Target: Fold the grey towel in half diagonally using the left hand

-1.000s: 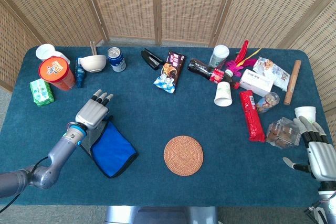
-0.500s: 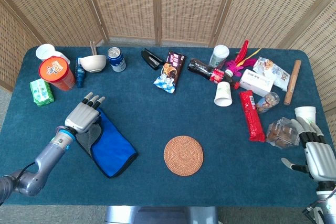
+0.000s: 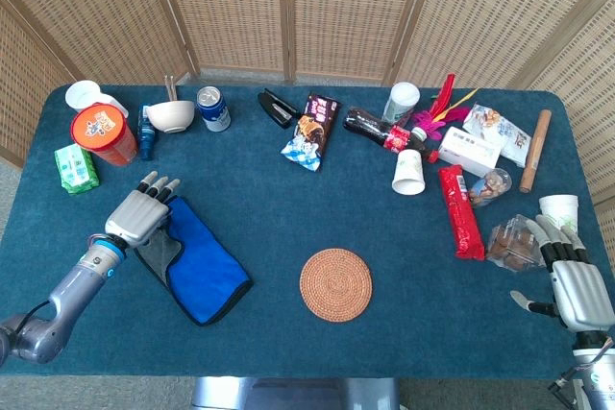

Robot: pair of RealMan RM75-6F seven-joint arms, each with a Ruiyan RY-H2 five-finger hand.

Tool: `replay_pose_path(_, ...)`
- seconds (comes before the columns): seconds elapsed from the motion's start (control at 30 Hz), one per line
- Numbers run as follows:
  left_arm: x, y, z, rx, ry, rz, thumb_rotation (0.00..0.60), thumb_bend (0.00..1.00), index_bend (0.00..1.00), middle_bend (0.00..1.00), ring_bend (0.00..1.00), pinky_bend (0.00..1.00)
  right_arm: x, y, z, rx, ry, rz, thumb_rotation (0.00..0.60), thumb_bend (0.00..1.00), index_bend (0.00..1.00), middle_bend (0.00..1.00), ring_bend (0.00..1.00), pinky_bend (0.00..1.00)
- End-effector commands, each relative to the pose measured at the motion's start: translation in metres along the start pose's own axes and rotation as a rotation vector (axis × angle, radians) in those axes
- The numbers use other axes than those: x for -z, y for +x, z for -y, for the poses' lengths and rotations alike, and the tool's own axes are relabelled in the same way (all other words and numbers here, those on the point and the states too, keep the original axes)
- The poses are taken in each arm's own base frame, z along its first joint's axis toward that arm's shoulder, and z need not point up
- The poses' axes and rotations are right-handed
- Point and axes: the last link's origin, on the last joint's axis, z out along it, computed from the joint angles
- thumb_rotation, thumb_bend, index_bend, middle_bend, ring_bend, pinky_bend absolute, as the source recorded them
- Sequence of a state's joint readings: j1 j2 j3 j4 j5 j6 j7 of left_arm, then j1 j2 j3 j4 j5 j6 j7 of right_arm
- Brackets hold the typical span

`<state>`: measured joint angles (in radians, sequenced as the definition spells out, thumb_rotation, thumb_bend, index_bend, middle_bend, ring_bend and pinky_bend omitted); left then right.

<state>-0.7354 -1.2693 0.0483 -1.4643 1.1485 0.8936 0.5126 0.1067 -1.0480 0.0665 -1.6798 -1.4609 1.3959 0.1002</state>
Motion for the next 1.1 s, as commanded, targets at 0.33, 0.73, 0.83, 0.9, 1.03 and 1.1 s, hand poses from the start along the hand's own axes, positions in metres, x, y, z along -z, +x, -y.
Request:
replay_pose_path(0.33, 0.010, -0.011, 0.011, -0.008, 0.006, 0.010, 0.600, 0.48, 0.58, 0.00, 0.00, 0.04, -0.001, -0.002, 0.001, 0.007, 0.000, 0.005, 0.600, 0.00, 0.00, 0.00, 0.00, 0.00)
replay_pose_path(0.73, 0.014, -0.018, 0.022, -0.023, 0.036, 0.016, 0.600, 0.48, 0.58, 0.00, 0.00, 0.04, 0.000, -0.004, 0.003, 0.013, 0.002, 0.009, 0.600, 0.00, 0.00, 0.00, 0.00, 0.00)
replay_pose_path(0.83, 0.014, -0.020, 0.023, -0.029, 0.039, 0.017, 0.600, 0.48, 0.58, 0.00, 0.00, 0.04, -0.001, -0.005, 0.003, 0.015, 0.002, 0.011, 0.600, 0.00, 0.00, 0.00, 0.00, 0.00)
replay_pose_path(0.9, 0.014, -0.021, 0.024, -0.035, 0.041, 0.017, 0.600, 0.48, 0.58, 0.00, 0.00, 0.04, -0.001, -0.005, 0.003, 0.016, 0.002, 0.012, 0.600, 0.00, 0.00, 0.00, 0.00, 0.00)
replay_pose_path(1.03, 0.015, -0.024, 0.024, -0.033, 0.042, 0.018, 0.600, 0.48, 0.58, 0.00, 0.00, 0.04, -0.001, -0.005, 0.003, 0.016, 0.002, 0.012, 0.600, 0.00, 0.00, 0.00, 0.00, 0.00)
replay_pose_path(1.1, 0.015, -0.025, 0.024, -0.033, 0.040, 0.018, 0.600, 0.48, 0.58, 0.00, 0.00, 0.04, -0.001, -0.006, 0.003, 0.017, 0.001, 0.012, 0.600, 0.00, 0.00, 0.00, 0.00, 0.00)
